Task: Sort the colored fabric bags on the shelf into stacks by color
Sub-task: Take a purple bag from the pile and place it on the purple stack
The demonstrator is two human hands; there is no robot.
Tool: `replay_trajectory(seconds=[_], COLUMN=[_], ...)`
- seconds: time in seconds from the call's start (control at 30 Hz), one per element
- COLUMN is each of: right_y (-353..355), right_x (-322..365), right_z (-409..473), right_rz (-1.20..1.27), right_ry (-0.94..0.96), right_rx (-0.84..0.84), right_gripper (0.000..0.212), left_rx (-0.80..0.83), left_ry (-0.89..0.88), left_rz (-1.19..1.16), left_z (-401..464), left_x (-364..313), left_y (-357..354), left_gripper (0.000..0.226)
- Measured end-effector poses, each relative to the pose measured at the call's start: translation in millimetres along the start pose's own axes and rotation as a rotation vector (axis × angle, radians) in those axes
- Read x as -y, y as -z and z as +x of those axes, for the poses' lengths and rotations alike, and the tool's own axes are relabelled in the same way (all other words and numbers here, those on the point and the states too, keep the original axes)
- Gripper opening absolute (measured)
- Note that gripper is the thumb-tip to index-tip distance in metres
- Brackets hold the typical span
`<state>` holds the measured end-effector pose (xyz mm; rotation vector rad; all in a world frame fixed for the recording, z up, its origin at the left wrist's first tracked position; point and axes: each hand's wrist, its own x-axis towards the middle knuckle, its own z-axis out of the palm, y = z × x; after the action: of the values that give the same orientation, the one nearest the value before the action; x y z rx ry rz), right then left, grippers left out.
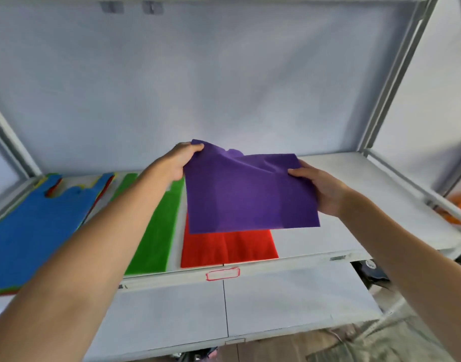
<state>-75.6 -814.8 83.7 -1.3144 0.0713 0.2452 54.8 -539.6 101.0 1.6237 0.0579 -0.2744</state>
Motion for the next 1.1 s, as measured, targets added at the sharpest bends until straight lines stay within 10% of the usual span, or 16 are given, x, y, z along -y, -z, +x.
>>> replay_trajectory(seconds=[0.3,0.57,1.1], right_y=[120.5,169.9,294.8], right_x=[47.6,110.9,-87.4], right_z=[34.8,74.4,65.2], right_rz=[-0.306,-0.147,-0.478], right_ry=[-0.064,0.296,-0.299], right_rx=[-0.194,-0.313,-0.405], right_gripper=[0.033,0.041,0.033], left_rx=[0.15,0.136,-0.05], left_ry=[0.05,-0.268,0.155], left_rz=[0.111,-0.206,0.357], left_z=[83.1,138.8,129.5], left_x=[-8.3,-60.9,178.0], left_y=[-116.8,-176.1,-257.4], left_gripper=[0.016,0.016,0.032])
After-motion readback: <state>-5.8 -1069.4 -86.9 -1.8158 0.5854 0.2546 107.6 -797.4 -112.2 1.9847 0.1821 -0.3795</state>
